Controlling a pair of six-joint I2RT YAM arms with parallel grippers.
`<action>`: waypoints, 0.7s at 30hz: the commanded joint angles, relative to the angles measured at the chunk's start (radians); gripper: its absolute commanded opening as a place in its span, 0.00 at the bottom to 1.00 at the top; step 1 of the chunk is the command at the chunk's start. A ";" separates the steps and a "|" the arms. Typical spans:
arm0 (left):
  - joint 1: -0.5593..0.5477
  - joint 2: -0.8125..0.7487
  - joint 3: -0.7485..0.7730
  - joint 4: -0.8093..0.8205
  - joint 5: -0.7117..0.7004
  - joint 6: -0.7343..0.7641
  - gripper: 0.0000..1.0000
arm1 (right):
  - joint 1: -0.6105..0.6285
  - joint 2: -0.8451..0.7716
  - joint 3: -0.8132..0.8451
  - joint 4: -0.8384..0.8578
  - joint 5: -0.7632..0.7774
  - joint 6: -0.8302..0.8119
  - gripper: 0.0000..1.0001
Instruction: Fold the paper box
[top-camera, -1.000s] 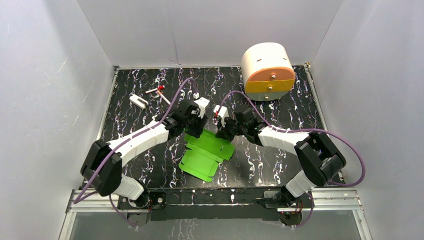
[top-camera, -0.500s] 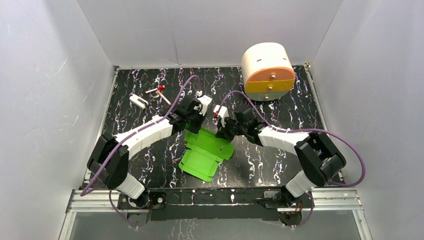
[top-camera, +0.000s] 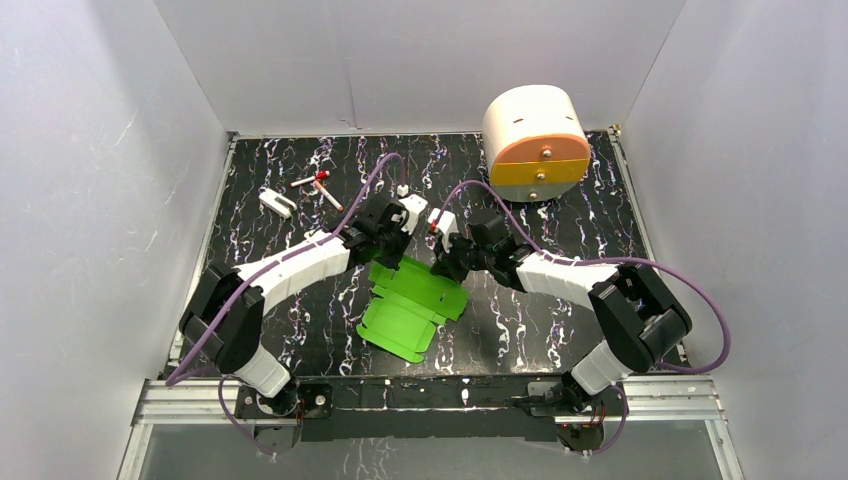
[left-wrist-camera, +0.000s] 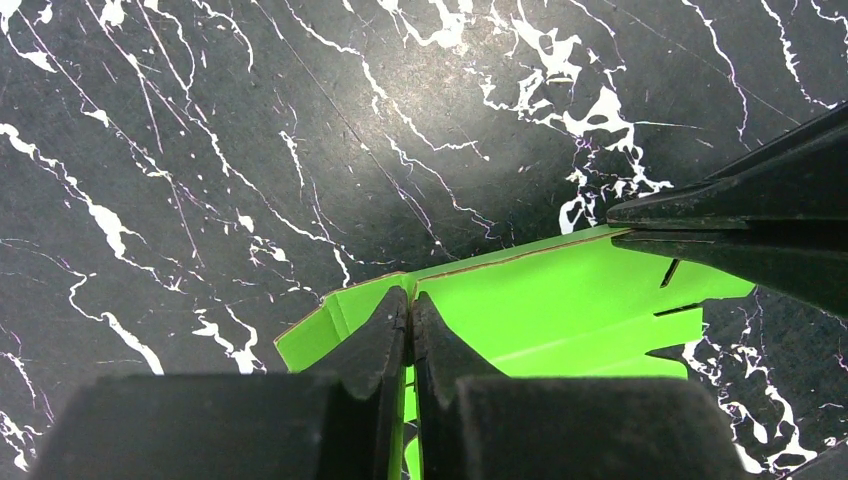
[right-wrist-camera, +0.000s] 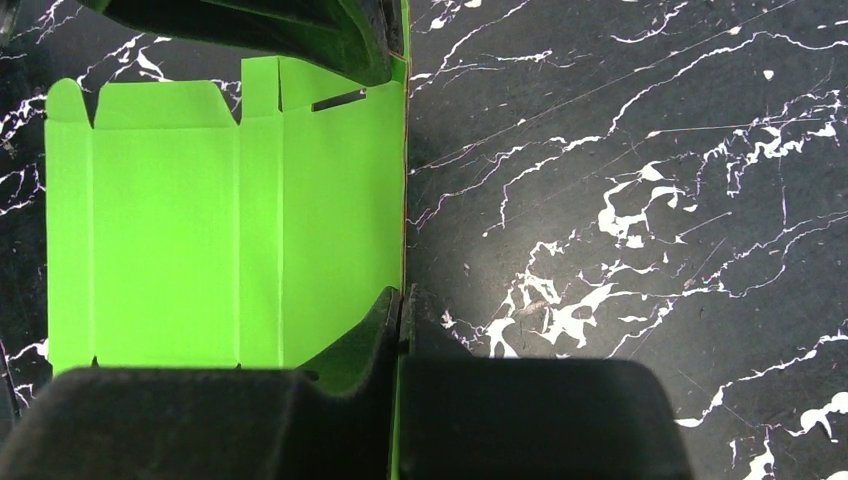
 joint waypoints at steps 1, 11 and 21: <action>0.007 -0.022 -0.018 0.003 -0.034 -0.004 0.00 | 0.002 -0.032 0.031 0.056 0.036 0.053 0.10; 0.006 -0.074 -0.061 0.024 -0.020 0.023 0.00 | 0.002 -0.148 0.004 -0.083 0.226 0.172 0.41; 0.006 -0.083 -0.065 0.024 -0.008 0.023 0.00 | -0.002 -0.177 -0.010 -0.165 0.275 0.107 0.53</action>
